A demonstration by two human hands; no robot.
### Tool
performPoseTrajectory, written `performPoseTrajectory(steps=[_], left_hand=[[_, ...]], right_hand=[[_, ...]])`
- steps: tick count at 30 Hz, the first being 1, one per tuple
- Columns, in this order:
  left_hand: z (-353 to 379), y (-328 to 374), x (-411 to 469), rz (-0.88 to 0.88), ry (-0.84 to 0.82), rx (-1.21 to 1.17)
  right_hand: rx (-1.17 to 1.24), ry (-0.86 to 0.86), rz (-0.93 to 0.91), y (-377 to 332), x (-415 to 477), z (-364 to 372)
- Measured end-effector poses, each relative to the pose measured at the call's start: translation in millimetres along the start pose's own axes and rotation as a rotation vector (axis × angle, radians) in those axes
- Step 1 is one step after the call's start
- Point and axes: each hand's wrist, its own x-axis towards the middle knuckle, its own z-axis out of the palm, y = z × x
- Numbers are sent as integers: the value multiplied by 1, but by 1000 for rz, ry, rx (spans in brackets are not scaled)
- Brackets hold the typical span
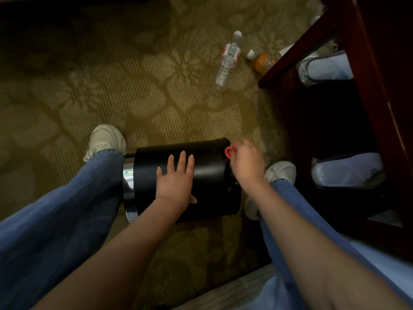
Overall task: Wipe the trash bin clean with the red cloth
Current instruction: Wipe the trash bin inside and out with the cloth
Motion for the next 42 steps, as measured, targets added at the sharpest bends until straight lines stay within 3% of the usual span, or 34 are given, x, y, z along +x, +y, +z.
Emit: performPoseTrajectory(steps=[6,15,21,26,32,36,42], left_hand=[[-13,-7,8,16,-18,-39],[-12,-8,11,7,-13,-34],[-15,-9,11,13,-18,-48],[-25,-13,20,16,-37,-70],[-19,-10,18,21,-16,-51],[-29,-17,27,15,-48,-68],[-53,-32,49,33,-78,-109]], right_hand=[[99,64,-27,13,-43,-2],[-12,-56,23,-10,33,-3],[202,65,21,9,-35,-3],[196,61,34,19,-71,1],[111,55,47,-4,-4,-4],[33,-33,-47,-7,22,-4],[185,89,-189,19,-16,1]])
